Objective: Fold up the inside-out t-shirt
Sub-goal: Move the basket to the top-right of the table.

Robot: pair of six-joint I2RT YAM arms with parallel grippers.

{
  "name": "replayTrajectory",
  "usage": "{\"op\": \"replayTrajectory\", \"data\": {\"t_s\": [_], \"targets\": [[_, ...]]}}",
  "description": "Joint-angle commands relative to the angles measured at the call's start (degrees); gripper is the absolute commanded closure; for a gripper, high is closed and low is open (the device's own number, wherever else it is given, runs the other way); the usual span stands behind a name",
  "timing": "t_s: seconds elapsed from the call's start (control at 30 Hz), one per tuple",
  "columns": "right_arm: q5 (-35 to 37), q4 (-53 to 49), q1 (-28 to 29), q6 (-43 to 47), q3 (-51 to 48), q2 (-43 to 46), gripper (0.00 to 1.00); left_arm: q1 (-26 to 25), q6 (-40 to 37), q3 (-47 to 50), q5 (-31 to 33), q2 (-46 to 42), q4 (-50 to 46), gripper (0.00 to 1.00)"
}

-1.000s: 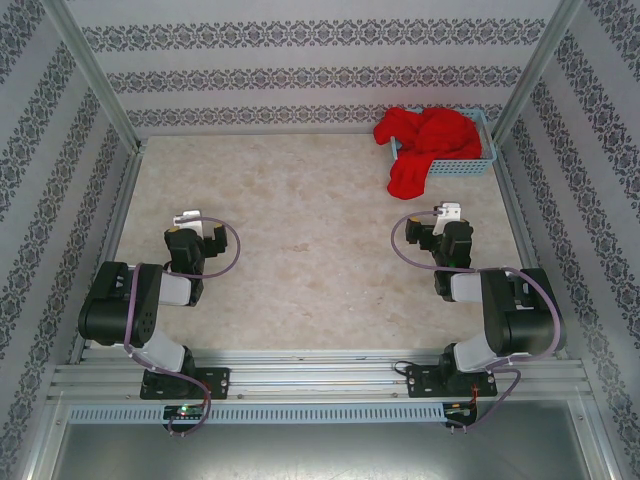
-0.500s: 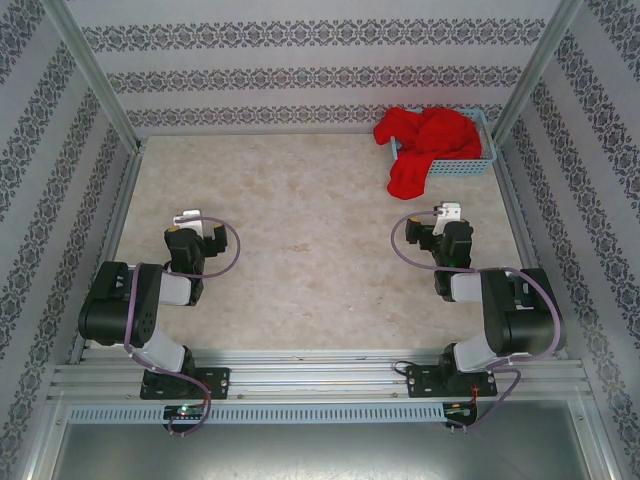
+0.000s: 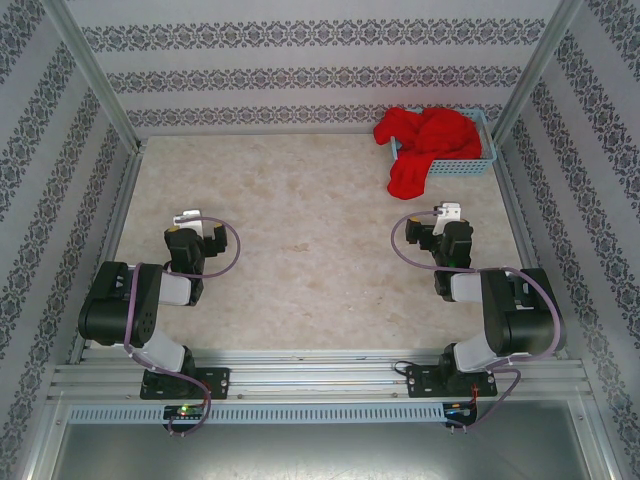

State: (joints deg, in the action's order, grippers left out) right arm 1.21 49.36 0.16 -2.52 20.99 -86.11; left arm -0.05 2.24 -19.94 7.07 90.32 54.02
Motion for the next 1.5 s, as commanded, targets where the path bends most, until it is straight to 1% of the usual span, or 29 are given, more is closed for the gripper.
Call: {"op": "replayTrajectory", "data": {"t_s": [0.0,0.1,0.17,0.23,0.27,0.33,0.37,0.43,0.53,0.6,0.63,0.7,0.73,0.77,0.8,0.87,0.9,1.0,1.07,1.13,1.23,1.47], "targets": [[-1.21,2.49,1.07,2.51,0.21,0.93,0.02,-1.27,-2.50,3.13,-2.71,-1.12,8.58,0.00],[-0.06,2.58,2.71,4.09,-0.95,4.76,0.02,-4.50,-6.93,6.10,-3.27,-7.20,9.21,0.00],[0.76,1.75,3.62,5.11,-3.49,7.84,0.02,-6.63,-8.69,7.10,-1.68,-14.19,4.93,0.00],[2.19,0.14,4.85,6.00,-4.43,11.59,0.02,-7.83,-7.62,6.67,-0.92,-22.39,-2.18,0.00],[2.65,-0.92,5.39,5.78,-4.95,14.50,0.02,-8.10,-5.92,5.93,-1.00,-26.79,-6.31,0.00],[3.74,-6.20,6.43,5.43,-4.60,20.88,0.02,-8.46,-1.09,3.84,-0.64,-34.27,-14.81,0.00],[4.49,-10.38,6.71,4.01,-3.91,23.86,0.02,-8.56,1.70,2.63,0.04,-36.96,-18.09,0.00],[5.18,-20.08,6.78,-1.14,-0.24,30.32,0.02,-8.56,10.00,-0.25,3.56,-41.49,-26.74,0.00],[8.28,-36.65,6.19,-12.41,8.21,35.42,0.02,-8.47,21.98,-5.71,8.53,-44.25,-41.38,0.00],[7.06,-45.50,5.35,-17.87,13.09,36.17,0.02,-8.39,29.26,-8.87,11.12,-44.40,-51.00,0.00],[5.29,-48.03,4.52,-19.90,14.66,36.10,0.02,-8.08,31.10,-10.19,10.49,-44.59,-55.53,0.00],[0.79,-48.42,2.57,-23.93,15.65,35.59,0.02,-7.77,27.66,-9.97,5.29,-45.13,-55.49,0.00],[-1.55,-47.30,1.51,-25.34,15.70,35.07,0.02,-7.76,29.22,-9.06,5.73,-45.59,-55.24,0.00],[-4.71,-46.56,0.50,-26.10,16.23,34.19,0.02,-7.64,32.31,-7.89,7.44,-46.37,-55.91,0.00],[-5.49,-47.02,0.19,-26.15,17.41,32.89,0.02,-7.30,33.15,-7.05,7.76,-47.17,-56.24,0.00],[-4.77,-50.39,0.26,-25.08,21.15,29.45,0.02,-7.14,29.37,-6.86,3.53,-46.90,-55.86,0.00],[-4.84,-51.92,0.28,-24.07,23.33,27.45,0.02,-7.15,27.28,-7.78,0.43,-45.90,-56.61,0.00],[-3.16,-56.28,0.45,-22.97,29.94,19.99,0.02,-7.64,24.63,-10.72,-7.93,-40.75,-58.67,0.00],[-1.97,-57.33,0.59,-22.95,33.71,15.01,0.02,-9.30,23.52,-11.52,-10.20,-37.59,-57.80,0.00],[-0.94,-57.35,0.89,-23.25,37.35,9.59,0.02,-11.43,21.61,-11.81,-10.11,-35.02,-56.34,0.00],[0.77,-60.35,0.94,-23.00,44.29,1.57,0.02,-13.44,19.57,-12.35,-9.41,-33.05,-55.72,0.00],[6.59,-71.30,0.81,-20.21,65.08,-17.35,0.02,-14.22,17.32,-9.68,-10.44,-32.90,-51.13,0.00]]}}
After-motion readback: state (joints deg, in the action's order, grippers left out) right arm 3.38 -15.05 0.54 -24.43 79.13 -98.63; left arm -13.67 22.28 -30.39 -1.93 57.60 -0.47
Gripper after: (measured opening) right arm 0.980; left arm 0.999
